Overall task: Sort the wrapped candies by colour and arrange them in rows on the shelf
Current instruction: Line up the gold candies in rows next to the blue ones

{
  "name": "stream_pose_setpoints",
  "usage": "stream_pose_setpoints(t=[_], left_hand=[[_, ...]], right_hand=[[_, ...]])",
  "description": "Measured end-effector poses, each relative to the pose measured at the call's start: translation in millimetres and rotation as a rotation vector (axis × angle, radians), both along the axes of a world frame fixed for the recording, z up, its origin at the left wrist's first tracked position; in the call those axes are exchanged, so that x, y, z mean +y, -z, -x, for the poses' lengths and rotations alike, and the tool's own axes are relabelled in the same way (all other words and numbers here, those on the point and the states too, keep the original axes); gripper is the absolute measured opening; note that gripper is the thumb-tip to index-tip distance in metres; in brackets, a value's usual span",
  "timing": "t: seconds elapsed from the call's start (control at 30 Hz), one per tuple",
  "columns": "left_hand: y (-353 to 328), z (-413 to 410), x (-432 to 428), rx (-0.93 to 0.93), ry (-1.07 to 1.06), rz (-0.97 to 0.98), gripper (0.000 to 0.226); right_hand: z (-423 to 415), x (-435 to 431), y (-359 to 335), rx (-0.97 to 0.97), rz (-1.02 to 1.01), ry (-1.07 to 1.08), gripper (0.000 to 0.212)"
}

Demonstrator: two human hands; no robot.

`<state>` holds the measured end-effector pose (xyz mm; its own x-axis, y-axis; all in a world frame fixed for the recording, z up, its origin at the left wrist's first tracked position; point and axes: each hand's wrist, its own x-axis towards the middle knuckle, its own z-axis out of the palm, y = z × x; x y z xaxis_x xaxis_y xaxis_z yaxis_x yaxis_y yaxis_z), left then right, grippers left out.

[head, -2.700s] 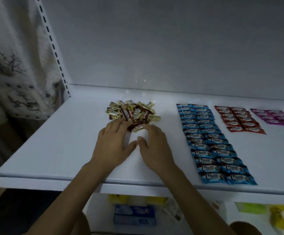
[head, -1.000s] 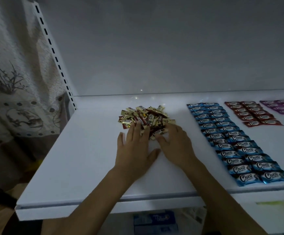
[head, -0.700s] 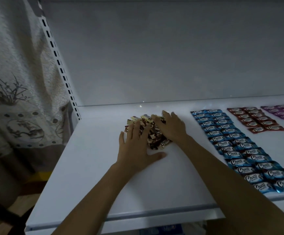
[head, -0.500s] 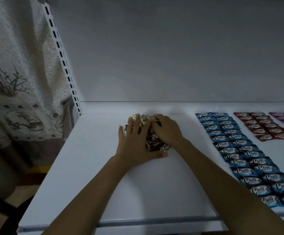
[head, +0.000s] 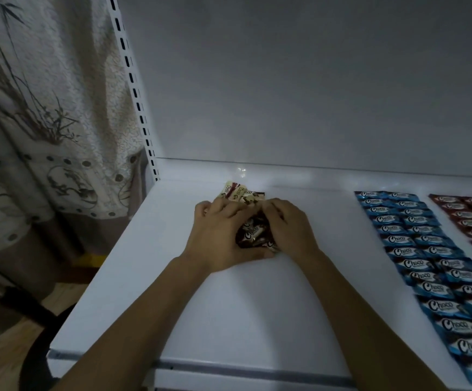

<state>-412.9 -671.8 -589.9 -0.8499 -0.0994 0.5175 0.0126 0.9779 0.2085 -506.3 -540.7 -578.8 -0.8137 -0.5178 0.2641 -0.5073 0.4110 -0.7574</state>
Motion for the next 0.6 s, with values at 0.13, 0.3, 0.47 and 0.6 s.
stream_pose_setpoints(t=[0.13, 0.3, 0.47, 0.6], left_hand=[[-3.6, 3.4, -4.4, -0.209, 0.061, -0.027, 0.102], [-8.0, 12.9, -9.2, -0.214, 0.074, -0.023, 0.09], [-6.2, 22.8, -18.2, 0.062, 0.155, 0.051, 0.049], [-11.2, 27.6, -13.5, 0.104, 0.166, 0.001, 0.042]], right_hand=[[-0.1, 3.3, -2.7, -0.054, 0.079, 0.018, 0.032], [-1.0, 6.2, -2.6, -0.103, 0.165, 0.06, 0.025], [2.6, 3.5, 3.2, -0.116, 0.189, 0.074, 0.028], [6.7, 2.5, 4.3, -0.152, 0.269, 0.106, 0.034]])
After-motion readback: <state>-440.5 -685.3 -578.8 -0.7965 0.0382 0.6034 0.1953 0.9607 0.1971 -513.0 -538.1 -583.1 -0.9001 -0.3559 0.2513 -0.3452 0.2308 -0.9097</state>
